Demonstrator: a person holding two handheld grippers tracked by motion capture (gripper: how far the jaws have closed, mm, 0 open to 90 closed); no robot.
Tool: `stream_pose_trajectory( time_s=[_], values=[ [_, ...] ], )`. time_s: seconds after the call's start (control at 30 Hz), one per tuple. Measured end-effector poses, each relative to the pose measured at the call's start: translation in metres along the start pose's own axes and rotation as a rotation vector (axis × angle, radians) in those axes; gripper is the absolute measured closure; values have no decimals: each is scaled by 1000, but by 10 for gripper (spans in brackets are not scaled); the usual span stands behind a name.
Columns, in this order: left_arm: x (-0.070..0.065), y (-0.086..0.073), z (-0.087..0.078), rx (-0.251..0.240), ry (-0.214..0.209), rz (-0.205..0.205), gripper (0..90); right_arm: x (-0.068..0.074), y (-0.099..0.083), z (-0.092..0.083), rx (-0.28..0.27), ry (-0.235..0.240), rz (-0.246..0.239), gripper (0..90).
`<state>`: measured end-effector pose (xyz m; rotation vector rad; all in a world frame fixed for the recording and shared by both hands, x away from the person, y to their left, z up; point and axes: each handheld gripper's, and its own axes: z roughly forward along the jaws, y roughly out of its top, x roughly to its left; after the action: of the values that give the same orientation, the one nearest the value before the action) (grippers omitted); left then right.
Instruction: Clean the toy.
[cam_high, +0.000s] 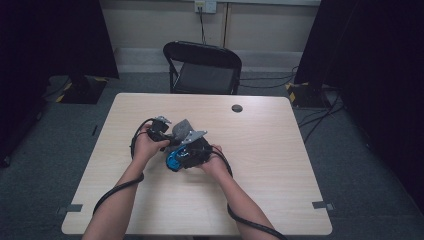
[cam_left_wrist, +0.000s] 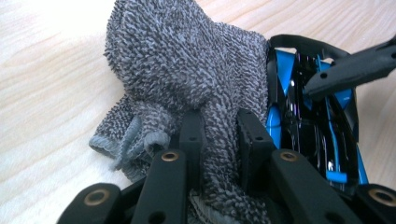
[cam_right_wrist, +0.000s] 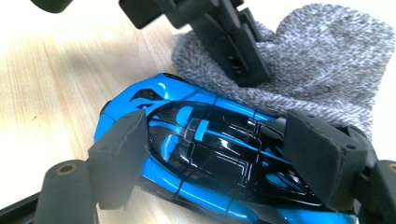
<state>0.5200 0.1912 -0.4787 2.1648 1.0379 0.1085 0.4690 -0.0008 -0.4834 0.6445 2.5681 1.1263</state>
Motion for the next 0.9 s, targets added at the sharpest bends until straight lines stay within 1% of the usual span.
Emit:
stream_pose_trajectory(
  time_s=[0.07, 0.1, 0.2, 0.27, 0.37, 0.43, 0.5, 0.53, 0.6, 0.63, 0.67, 0.73, 0.9],
  values=[
    [1, -2, -4, 11, -3, 6, 748, 0, 0, 0, 3, 0, -2, 222],
    [1, -3, -4, 4, 1, 4, 748, 0, 0, 0, 4, 0, -2, 223],
    [2, -6, -8, 9, -5, 4, 748, 0, 0, 0, 4, 0, -2, 222],
    [2, -8, -9, 1, 1, 0, 748, 0, 0, 0, 4, 0, -2, 222],
    [3, -11, -14, 12, 0, 8, 748, 0, 0, 0, 6, 0, 0, 223],
    [4, -14, -16, 13, -6, 1, 748, 0, 1, 0, 5, -1, -2, 223],
    [4, -16, -18, 2, -4, -6, 748, 0, 1, 0, 6, -1, -2, 222],
    [4, -17, -19, 7, -7, -8, 748, 1, 1, 0, 5, -1, -2, 222],
    [5, -20, -21, -1, 1, -17, 747, 1, 1, 0, 5, -1, -2, 222],
    [6, -22, -23, 13, -2, -13, 748, 1, 1, 0, 4, -1, -3, 223],
    [6, -23, -24, 10, 8, -14, 748, 1, 1, 0, 5, -2, -3, 223],
    [8, -27, -28, 20, 1, -16, 747, 1, 1, 0, 5, -2, -2, 223],
    [9, -33, -35, 22, -2, -23, 747, 1, 1, 0, 5, -2, -2, 223]
  ],
)
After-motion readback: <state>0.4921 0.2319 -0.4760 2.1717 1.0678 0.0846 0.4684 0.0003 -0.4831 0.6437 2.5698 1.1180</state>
